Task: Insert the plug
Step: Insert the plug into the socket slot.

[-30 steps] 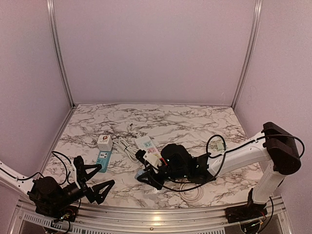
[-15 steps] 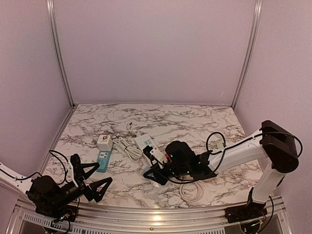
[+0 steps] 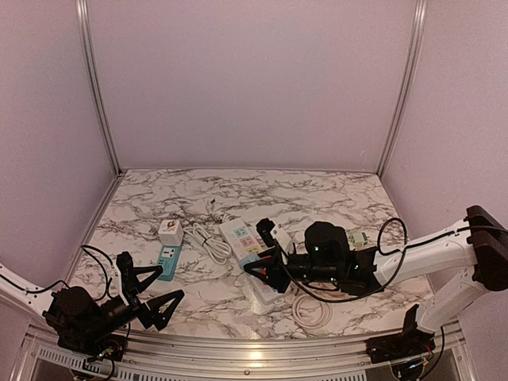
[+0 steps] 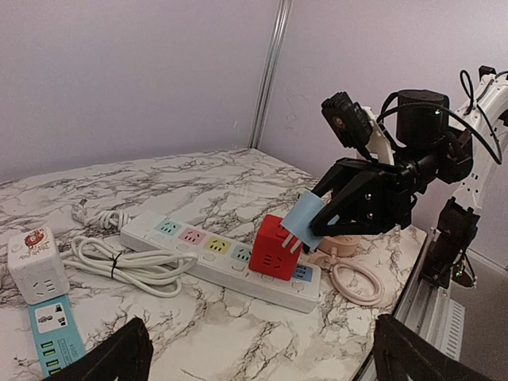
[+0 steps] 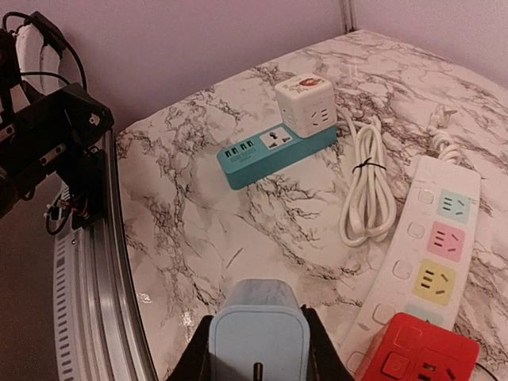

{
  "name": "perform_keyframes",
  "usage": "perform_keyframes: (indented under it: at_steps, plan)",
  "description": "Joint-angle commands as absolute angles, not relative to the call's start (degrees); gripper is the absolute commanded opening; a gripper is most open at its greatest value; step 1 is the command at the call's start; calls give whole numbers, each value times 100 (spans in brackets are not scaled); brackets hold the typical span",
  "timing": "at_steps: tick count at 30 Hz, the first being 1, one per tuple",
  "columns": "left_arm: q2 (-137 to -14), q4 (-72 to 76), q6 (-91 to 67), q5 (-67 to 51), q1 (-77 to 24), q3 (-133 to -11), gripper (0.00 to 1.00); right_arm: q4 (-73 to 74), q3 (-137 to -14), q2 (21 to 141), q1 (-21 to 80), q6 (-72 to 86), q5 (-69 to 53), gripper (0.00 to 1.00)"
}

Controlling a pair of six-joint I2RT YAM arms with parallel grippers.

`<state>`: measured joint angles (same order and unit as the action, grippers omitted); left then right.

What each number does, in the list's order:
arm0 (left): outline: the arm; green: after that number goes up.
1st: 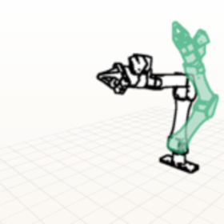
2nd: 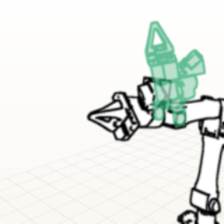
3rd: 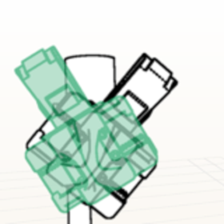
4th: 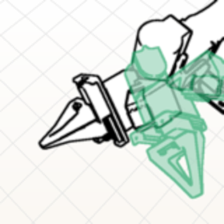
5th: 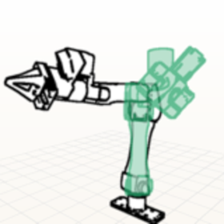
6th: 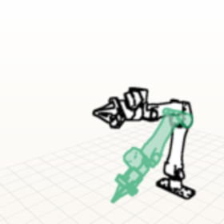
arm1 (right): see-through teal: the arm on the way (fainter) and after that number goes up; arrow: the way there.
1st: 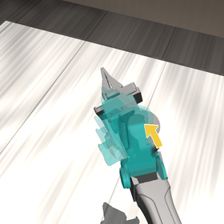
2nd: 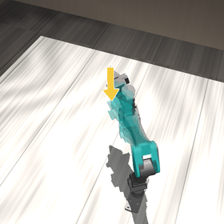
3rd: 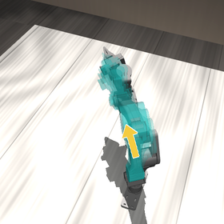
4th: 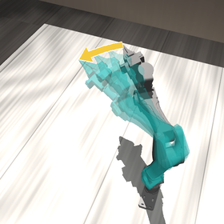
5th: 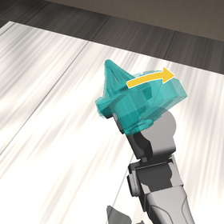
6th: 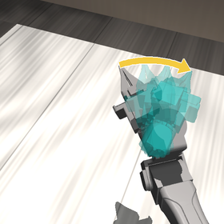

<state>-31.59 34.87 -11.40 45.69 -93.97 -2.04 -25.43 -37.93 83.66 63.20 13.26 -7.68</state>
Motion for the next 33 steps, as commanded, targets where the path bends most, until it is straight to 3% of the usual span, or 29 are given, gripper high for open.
perform_keyframes:
  at_steps: [1,8,12,18,28,33]
  plan:
    - [-3214,3591,-1174,4618,-9431,-221,99,-2678,-3768,8249,6332,1278,-91,0]
    - [-3057,3087,-1302,4768,-9424,-415,99,-1385,-4842,8520,6341,1346,768,0]
    - [-2817,2741,-1572,5232,-9424,-381,99,-581,-5851,9144,6404,1468,681,0]
    - [-2470,2322,-1750,5459,-9430,-349,99,663,-7429,10103,6385,1201,1498,0]
    - [-2231,2140,-1762,5476,-9429,-307,99,1518,-8455,10884,5765,602,1750,0]
    - [-2295,2111,-1812,5495,-9425,-347,99,2140,-9001,11228,5343,496,1129,0]
